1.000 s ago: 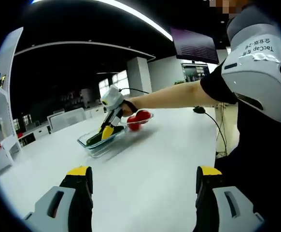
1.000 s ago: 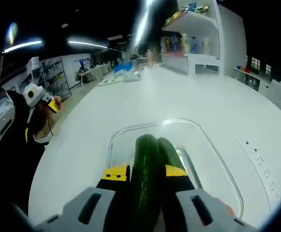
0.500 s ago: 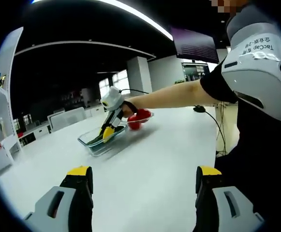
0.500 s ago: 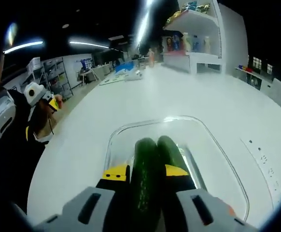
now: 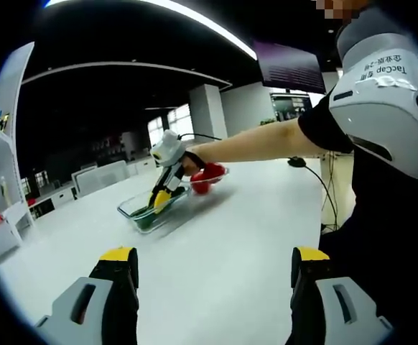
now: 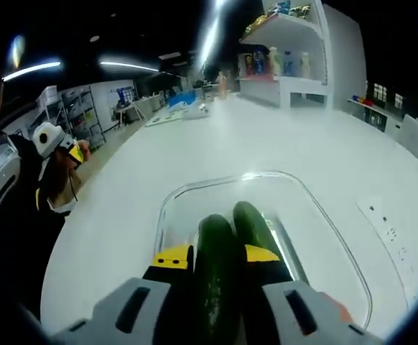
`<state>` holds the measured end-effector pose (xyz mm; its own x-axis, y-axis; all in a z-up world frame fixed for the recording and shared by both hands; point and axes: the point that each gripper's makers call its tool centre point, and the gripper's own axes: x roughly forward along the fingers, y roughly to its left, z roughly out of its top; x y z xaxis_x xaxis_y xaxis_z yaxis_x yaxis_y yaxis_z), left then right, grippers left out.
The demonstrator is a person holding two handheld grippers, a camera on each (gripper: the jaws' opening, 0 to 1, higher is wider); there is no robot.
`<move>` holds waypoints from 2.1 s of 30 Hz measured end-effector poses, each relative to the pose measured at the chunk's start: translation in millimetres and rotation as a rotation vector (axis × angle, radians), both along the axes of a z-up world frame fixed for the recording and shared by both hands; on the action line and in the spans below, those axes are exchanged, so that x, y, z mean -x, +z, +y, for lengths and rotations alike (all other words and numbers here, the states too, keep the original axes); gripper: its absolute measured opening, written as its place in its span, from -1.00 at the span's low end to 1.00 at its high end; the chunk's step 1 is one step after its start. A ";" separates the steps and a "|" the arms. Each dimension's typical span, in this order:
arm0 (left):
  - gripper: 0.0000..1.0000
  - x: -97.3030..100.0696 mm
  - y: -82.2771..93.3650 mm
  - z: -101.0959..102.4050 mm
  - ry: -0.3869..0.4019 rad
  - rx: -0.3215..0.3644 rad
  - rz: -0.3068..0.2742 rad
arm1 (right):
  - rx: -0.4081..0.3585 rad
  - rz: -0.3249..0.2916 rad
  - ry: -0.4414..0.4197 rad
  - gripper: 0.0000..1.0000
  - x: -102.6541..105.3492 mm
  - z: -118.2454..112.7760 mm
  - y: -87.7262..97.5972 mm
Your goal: Sort the scattered tomatoes and cucumbers on the table and place them into their respective storage containers
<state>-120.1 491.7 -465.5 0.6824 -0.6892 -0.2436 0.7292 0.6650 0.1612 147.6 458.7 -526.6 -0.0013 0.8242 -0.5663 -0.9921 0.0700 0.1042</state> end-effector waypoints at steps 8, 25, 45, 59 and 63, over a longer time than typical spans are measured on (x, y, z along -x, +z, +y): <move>0.75 2.7 0.6 -0.1 0.002 -0.002 -0.003 | -0.038 0.001 -0.076 -0.61 -9.2 -2.6 8.2; 0.75 6.4 12.0 -6.6 -0.001 0.004 -0.028 | -0.231 -0.138 -0.339 0.04 1.4 -40.7 71.9; 0.75 5.4 20.6 -32.8 -0.035 0.006 -0.051 | -0.334 -0.277 -0.587 0.94 118.8 -172.1 104.3; 0.75 -2.0 13.7 -41.1 -0.045 -0.004 -0.027 | -0.213 -0.242 -0.720 0.94 198.2 -240.8 60.3; 0.75 -2.7 13.0 -42.5 -0.047 -0.012 -0.024 | -0.209 -0.255 -0.733 0.94 206.6 -244.7 63.5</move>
